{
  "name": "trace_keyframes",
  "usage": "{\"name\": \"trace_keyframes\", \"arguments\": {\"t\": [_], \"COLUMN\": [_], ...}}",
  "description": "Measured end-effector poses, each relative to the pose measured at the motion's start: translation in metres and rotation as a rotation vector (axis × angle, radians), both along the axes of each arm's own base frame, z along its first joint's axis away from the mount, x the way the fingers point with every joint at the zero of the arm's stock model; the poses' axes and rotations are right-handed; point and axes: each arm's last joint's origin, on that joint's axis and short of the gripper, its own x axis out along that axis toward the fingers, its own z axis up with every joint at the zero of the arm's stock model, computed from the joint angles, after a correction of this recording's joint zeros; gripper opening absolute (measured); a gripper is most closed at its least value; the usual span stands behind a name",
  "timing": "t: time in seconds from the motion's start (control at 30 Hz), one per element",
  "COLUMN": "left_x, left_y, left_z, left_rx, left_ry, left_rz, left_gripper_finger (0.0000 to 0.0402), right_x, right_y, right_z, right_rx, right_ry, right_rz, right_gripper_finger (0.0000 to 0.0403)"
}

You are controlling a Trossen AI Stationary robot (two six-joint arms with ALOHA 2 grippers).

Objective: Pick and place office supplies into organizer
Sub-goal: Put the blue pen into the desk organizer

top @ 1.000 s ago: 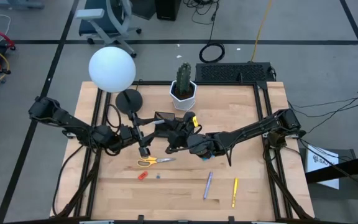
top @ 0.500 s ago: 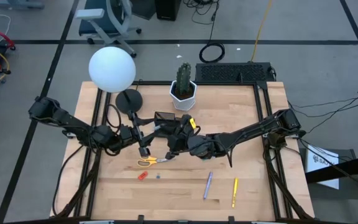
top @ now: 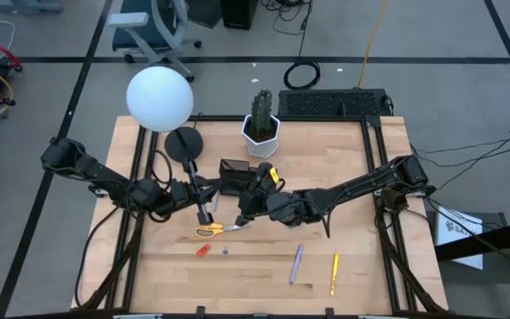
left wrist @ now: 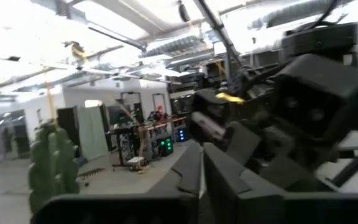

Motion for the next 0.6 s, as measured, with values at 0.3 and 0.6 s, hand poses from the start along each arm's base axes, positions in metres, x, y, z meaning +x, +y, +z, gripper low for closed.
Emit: {"name": "trace_keyframes", "arguments": {"t": [0.3,0.6], "left_x": [-0.006,-0.029], "left_y": [-0.001,0.002], "left_z": [0.002,0.008], "left_rx": [0.019,-0.078], "left_ry": [0.056,0.199], "left_rz": [0.139,0.42], "left_gripper_finger": [0.0041,0.0074], "right_x": [0.0,-0.005], "right_y": [0.0,-0.006], "right_z": [-0.003,-0.004], "right_rx": [-0.015,-0.116], "right_ry": [0.033,0.091], "right_rz": [-0.002,-0.241], "right_gripper_finger": [0.0,0.0001]}}
